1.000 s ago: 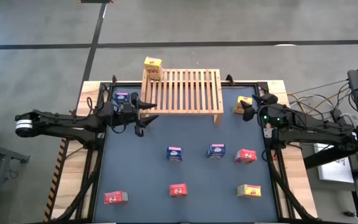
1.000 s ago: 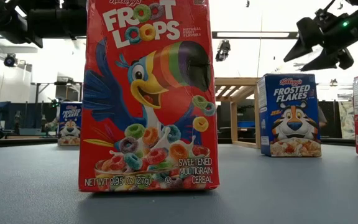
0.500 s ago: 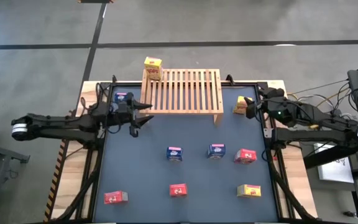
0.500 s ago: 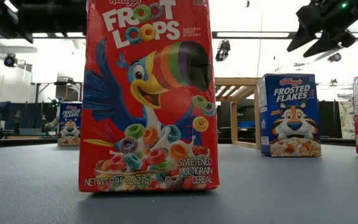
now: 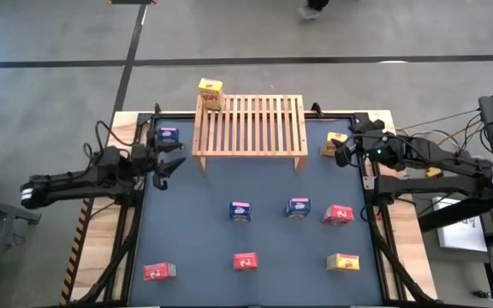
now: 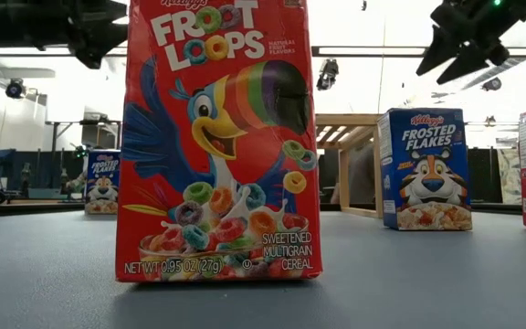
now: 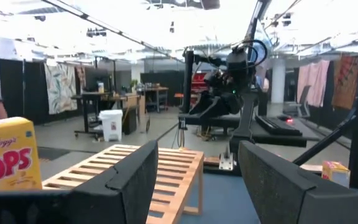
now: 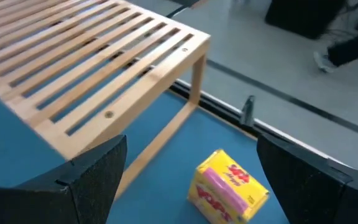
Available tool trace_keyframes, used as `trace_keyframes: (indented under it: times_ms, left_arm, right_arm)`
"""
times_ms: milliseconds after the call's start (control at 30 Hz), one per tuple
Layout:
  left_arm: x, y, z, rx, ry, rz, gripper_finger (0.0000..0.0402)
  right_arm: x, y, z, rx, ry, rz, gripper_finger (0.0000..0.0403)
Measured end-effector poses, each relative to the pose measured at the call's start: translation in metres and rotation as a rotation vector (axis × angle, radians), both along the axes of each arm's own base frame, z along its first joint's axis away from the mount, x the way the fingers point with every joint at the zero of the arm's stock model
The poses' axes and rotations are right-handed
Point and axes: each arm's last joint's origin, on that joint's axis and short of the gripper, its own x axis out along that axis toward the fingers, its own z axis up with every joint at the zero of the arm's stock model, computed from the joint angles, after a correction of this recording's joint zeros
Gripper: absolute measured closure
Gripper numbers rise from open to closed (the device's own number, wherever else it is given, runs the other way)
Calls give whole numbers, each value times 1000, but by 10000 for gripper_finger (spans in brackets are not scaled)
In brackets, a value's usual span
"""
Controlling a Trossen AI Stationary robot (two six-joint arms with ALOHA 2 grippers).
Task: Stack cereal on shelf
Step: Put the top yellow cereal box on the shelf aligned with the other yellow cereal box
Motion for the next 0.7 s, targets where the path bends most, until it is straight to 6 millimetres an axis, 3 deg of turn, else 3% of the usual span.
trace_keyframes:
  times_ms: [367, 600, 700]
  left_arm:
    - [-13, -2, -16, 5, -62, 30, 194]
    - [-14, -1, -17, 2, -61, 40, 194]
    - [-13, -1, -18, 0, -52, 40, 194]
  right_arm:
    - [20, -9, 27, -3, 285, 111, 53]
    - [41, -33, 15, 147, 523, 218, 53]
    - [42, -46, 11, 204, 524, 312, 53]
